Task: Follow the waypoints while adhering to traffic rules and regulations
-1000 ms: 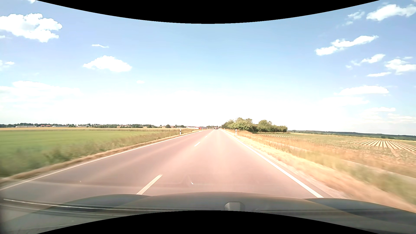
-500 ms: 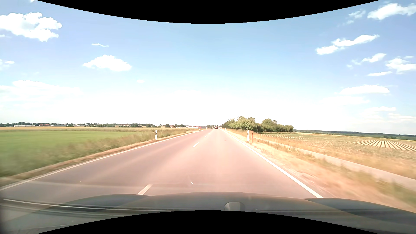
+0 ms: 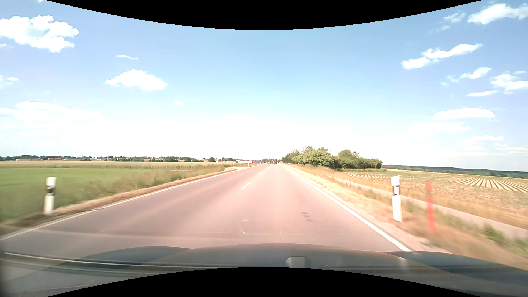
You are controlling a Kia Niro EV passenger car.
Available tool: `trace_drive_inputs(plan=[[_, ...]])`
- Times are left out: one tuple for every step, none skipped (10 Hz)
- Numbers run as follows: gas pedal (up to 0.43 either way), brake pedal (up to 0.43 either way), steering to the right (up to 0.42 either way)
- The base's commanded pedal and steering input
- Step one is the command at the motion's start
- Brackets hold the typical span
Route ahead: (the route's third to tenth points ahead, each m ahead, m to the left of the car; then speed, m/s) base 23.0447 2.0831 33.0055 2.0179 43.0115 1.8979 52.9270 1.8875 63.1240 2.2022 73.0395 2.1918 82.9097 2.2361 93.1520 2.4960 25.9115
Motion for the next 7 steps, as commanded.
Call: trace_drive_inputs(plan=[[0.189, 0.006, 0.0], [0.189, 0.006, 0.0], [0.189, 0.006, 0.0], [0.189, 0.006, 0.0], [0.189, 0.006, 0.0], [0.177, 0.006, -0.001], [0.177, 0.006, 0.0]])
